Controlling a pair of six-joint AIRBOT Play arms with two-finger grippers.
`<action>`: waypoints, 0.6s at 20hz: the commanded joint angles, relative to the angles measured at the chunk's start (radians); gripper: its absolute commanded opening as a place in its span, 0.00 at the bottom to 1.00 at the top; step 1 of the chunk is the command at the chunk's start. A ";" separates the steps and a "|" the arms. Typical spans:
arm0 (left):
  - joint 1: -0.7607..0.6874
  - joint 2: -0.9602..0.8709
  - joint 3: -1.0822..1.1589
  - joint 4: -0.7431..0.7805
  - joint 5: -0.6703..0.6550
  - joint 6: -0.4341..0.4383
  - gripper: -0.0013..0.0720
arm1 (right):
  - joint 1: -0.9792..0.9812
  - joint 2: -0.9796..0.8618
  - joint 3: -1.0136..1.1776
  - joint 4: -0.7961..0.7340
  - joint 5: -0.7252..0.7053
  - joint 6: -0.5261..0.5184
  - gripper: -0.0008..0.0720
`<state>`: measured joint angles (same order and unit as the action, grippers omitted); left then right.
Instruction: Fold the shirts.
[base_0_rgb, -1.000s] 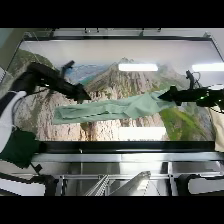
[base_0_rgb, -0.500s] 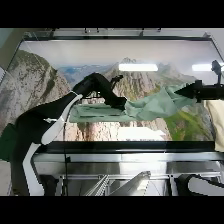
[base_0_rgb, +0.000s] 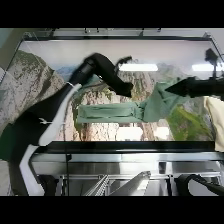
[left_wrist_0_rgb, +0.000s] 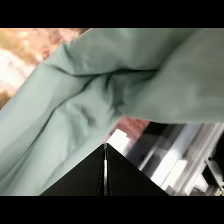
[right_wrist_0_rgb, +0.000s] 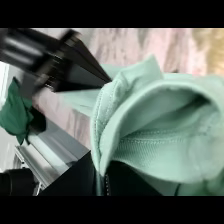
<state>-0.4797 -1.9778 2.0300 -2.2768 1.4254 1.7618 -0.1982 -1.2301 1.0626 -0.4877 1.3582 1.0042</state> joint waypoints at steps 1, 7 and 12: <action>0.171 0.267 -0.127 0.000 0.138 0.006 0.04 | 0.319 -0.017 -0.002 0.005 -0.272 0.031 0.04; 0.412 0.603 -0.490 0.000 0.145 0.037 0.04 | 0.824 -0.344 0.048 0.299 -0.767 -0.116 0.10; 0.430 0.727 -0.775 0.000 0.090 0.101 0.04 | 0.786 -0.396 0.088 0.500 -0.689 -0.280 0.65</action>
<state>-0.0723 -1.3262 1.4040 -2.2765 1.5440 1.8263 0.5922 -1.6043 1.1339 -0.1047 0.6697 0.8230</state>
